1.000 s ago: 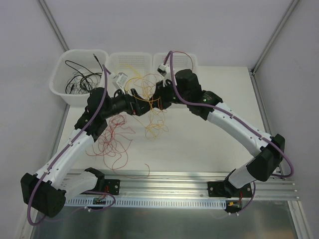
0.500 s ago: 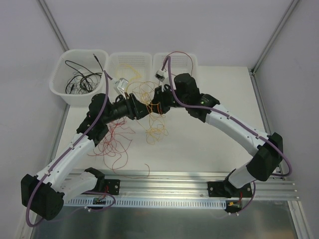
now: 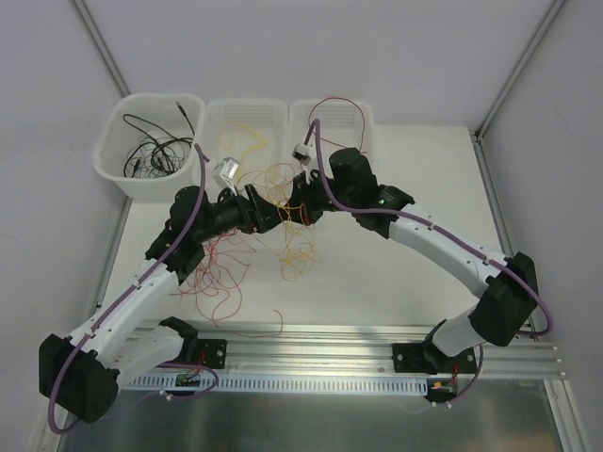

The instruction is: Untangle the cables

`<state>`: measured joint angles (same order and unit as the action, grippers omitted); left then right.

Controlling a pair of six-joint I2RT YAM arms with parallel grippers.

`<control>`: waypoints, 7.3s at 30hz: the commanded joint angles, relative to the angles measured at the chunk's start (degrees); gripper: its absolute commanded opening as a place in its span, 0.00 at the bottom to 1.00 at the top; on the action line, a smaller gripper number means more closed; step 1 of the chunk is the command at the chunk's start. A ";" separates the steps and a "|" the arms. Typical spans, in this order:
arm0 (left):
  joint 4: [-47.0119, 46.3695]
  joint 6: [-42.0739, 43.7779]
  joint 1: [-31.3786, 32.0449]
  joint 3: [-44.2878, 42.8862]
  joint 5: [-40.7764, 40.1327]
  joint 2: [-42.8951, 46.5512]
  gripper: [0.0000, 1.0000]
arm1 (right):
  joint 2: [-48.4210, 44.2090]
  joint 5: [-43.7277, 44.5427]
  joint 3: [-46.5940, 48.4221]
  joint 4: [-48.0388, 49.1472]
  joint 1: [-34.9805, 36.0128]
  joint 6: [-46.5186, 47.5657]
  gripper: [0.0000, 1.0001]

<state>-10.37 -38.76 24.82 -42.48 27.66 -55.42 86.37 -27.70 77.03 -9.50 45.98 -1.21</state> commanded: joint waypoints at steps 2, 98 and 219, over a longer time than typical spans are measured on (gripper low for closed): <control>-8.34 -2.90 -0.21 0.81 -8.93 2.51 0.69 | -3.22 -6.31 -1.53 1.32 2.36 0.69 0.01; 13.01 11.87 -8.73 -47.92 -18.35 -15.50 0.00 | -47.32 69.18 -14.10 -26.35 -1.94 0.16 0.99; 27.07 25.40 -16.82 -59.48 -26.52 -67.90 0.07 | -51.39 54.16 -22.19 -41.22 -2.03 -5.11 1.00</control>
<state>15.03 -14.00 8.88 -99.13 -0.47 -126.50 35.22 26.09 54.30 -50.46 44.10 -6.98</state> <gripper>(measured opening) 0.051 0.993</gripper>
